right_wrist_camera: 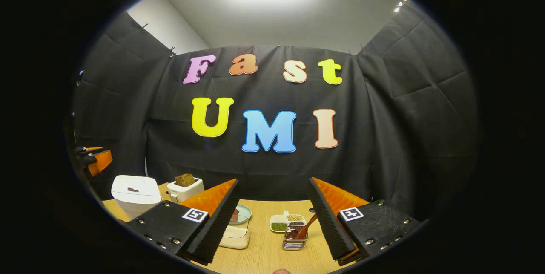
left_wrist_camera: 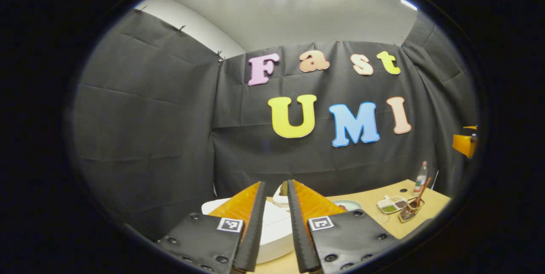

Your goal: Close the left gripper, press the button to open the rice cooker; take a wooden spoon from the chopstick holder with the right hand, scoop a spoonful of rice and pour it into the rice cooker, then put the wooden spoon back into the chopstick holder.

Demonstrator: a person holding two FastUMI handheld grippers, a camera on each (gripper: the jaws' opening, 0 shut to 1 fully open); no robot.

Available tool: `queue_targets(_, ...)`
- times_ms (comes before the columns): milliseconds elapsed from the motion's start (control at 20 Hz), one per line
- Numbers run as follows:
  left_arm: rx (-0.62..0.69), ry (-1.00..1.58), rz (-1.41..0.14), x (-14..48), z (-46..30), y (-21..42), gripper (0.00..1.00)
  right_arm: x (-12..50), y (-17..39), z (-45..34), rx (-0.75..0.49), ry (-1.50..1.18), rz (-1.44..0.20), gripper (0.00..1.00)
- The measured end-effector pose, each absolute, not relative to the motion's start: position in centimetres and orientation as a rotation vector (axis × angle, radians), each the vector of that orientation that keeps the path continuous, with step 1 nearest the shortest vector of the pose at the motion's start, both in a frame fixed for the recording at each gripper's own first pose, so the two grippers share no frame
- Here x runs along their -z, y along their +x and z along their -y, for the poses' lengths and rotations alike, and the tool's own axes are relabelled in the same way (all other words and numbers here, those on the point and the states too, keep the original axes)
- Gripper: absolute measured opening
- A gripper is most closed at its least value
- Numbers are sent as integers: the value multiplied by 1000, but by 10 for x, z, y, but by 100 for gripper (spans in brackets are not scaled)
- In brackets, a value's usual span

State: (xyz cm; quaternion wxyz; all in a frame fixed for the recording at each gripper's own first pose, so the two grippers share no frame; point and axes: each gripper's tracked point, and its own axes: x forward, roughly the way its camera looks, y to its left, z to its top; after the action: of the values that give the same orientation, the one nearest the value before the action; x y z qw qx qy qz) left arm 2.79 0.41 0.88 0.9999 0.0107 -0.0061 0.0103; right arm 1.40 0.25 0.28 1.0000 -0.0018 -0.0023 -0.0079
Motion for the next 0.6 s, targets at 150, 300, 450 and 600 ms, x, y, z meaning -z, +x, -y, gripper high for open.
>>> queue_targets(150,-23,5,12,-5,-7,34,33,-3,14,-2,25,-4,4,97)
queue_targets(300,-46,-15,-11,6,-15,45,11,-4,14,-2,37,-11,5,96)
queue_targets(450,-64,-33,-60,28,-28,64,8,-3,14,-1,50,-16,3,96)
queue_targets(600,-65,-60,-121,58,-41,88,8,-2,13,0,68,-17,-7,97)
